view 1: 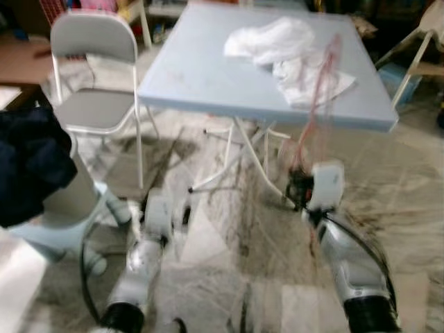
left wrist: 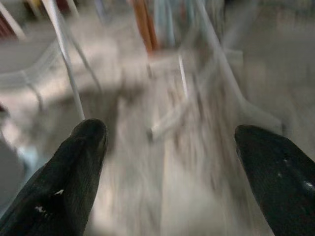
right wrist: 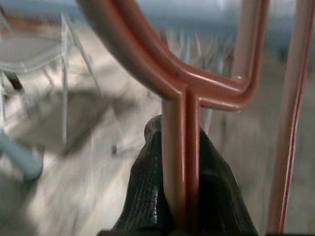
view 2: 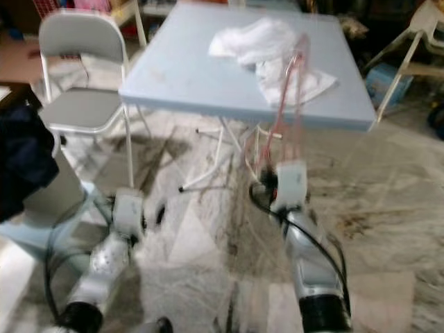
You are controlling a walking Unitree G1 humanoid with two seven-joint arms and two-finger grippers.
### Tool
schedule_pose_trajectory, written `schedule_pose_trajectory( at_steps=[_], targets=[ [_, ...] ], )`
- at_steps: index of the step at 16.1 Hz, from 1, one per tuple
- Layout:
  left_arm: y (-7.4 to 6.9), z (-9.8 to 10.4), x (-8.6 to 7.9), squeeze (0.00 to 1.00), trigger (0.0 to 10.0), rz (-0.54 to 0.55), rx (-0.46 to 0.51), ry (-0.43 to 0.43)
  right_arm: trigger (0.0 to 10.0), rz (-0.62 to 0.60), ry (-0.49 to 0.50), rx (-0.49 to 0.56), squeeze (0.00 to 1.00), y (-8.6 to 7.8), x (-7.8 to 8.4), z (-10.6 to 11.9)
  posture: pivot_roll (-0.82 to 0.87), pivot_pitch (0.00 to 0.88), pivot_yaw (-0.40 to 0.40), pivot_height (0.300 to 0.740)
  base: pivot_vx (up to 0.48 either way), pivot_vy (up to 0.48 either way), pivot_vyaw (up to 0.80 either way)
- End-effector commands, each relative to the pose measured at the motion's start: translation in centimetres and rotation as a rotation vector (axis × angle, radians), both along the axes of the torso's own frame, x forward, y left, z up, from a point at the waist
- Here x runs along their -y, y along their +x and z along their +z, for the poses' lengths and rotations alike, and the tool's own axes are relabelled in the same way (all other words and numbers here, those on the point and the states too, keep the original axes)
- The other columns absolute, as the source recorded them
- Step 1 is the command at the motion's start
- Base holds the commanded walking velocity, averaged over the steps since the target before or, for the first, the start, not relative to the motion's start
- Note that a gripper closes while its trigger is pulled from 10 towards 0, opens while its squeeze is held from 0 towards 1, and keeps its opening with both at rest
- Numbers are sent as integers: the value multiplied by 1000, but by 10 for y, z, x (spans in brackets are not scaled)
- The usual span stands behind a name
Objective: Hang hanger
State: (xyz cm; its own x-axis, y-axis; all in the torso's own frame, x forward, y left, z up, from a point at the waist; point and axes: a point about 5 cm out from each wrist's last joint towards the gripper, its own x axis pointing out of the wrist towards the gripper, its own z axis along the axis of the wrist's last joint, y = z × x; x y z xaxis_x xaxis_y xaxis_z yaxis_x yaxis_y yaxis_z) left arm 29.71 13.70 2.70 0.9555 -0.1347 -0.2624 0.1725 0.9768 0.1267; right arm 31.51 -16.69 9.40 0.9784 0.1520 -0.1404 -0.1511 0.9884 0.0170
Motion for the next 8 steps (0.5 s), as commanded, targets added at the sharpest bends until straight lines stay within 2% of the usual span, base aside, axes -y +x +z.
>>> schedule_pose_trajectory(
  at_steps=[1, 2, 3, 6, 8],
  targets=[
    [-8, -15, -4, 0, 10000, -1, -70, 8, 10000, -24, 32, -58, 0, -4, 4, -16, 36, 158, -26, 740, 0, 0, 0],
    [-19, -31, -10, 0, 10000, 23, -155, 1, 10000, -63, 48, -131, 0, -9, 8, -36, 40, 159, -27, 740, 0, 0, 0],
    [-19, -31, -10, 0, 10000, 23, -155, 1, 10000, -63, 48, -131, 0, -9, 8, -36, 40, 159, -27, 740, 0, 0, 0],
    [-38, -54, -27, 0, 10000, 78, -277, -14, 10000, -114, 124, -242, 0, -21, 7, -66, 42, 155, -23, 740, 0, 0, 0],
    [-40, -58, -32, 0, 10000, 108, -298, -36, 10000, -121, 136, -254, 0, -23, 4, -72, 41, 155, -21, 740, 0, 0, 0]
  ],
)
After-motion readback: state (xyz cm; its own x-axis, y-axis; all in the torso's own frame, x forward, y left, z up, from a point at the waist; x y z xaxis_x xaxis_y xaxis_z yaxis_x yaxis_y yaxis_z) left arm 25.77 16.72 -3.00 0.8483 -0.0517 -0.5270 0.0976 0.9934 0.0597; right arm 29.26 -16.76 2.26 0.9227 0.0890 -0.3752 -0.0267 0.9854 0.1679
